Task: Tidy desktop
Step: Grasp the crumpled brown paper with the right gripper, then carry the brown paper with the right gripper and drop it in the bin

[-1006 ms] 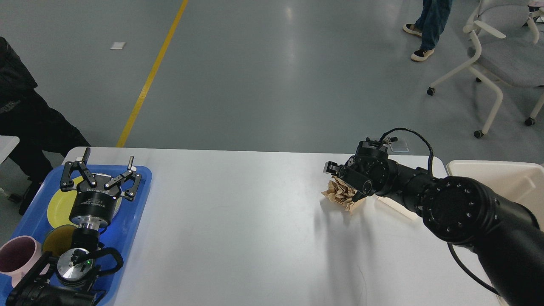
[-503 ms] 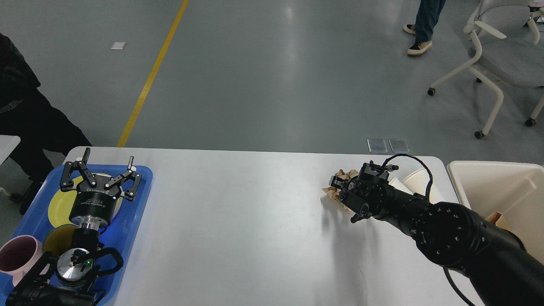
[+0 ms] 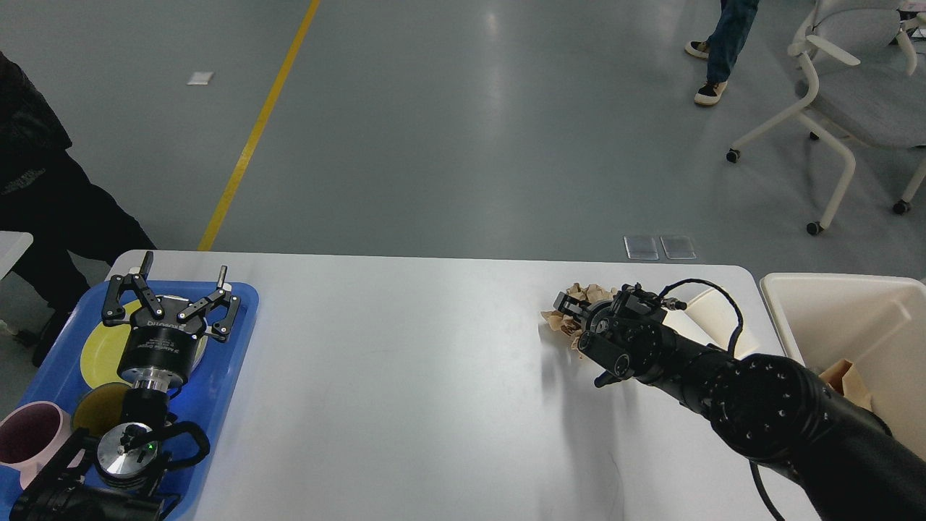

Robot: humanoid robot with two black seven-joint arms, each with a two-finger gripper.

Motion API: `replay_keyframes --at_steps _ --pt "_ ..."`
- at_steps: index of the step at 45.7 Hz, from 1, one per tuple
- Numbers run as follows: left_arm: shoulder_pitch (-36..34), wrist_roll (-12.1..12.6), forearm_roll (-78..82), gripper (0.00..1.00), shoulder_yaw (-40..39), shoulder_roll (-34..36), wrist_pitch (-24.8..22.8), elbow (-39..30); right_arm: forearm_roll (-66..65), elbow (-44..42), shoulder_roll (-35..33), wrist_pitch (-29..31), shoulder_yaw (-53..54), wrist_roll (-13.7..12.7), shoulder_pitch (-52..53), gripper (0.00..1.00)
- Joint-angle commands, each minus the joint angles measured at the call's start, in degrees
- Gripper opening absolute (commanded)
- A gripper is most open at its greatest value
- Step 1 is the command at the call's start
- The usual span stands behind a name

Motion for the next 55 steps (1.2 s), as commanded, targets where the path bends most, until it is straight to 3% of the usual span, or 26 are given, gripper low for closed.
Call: replay_keyframes --at_steps 1,11,16,21,24,28,42,55 --pt "0.0 -0.02 0.0 0.96 0.0 -0.02 -0.07 0.0 0.0 -0.02 0.05 0.03 -0.35 0.76 -0.23 0.94" --pt "0.0 -0.02 0.0 0.96 0.0 -0.02 0.02 0.0 0.0 0.25 0.14 0.03 0.0 0.76 -0.93 0.96" --pt "0.0 0.07 0.0 0.96 0.0 -0.02 -0.07 0.0 0.0 0.33 0.14 -0.06 0.0 0.76 -1.11 0.92" --pt "0.0 -0.02 0.0 0.96 0.0 -0.02 -0.07 0.0 0.0 0.33 -0.12 -0.15 0.0 0.76 -1.28 0.74" --pt "0.0 0.07 0.0 0.96 0.0 -0.02 0.02 0.0 0.0 0.33 -0.65 -0.15 0.09 0.76 -1.28 0.71" --pt "0.0 -0.02 0.0 0.96 0.0 -0.02 -0.07 0.0 0.0 0.42 -1.53 -0.06 0.17 0.76 -1.28 0.58" --pt "0.0 -0.02 0.0 0.96 0.0 -0.02 0.02 0.0 0.0 1.65 -2.05 0.11 0.26 0.76 -1.37 0.01" --pt "0.0 0.07 0.0 0.96 0.0 -0.02 0.02 0.0 0.35 9.91 -4.95 0.2 0.52 0.14 1.43 0.0"
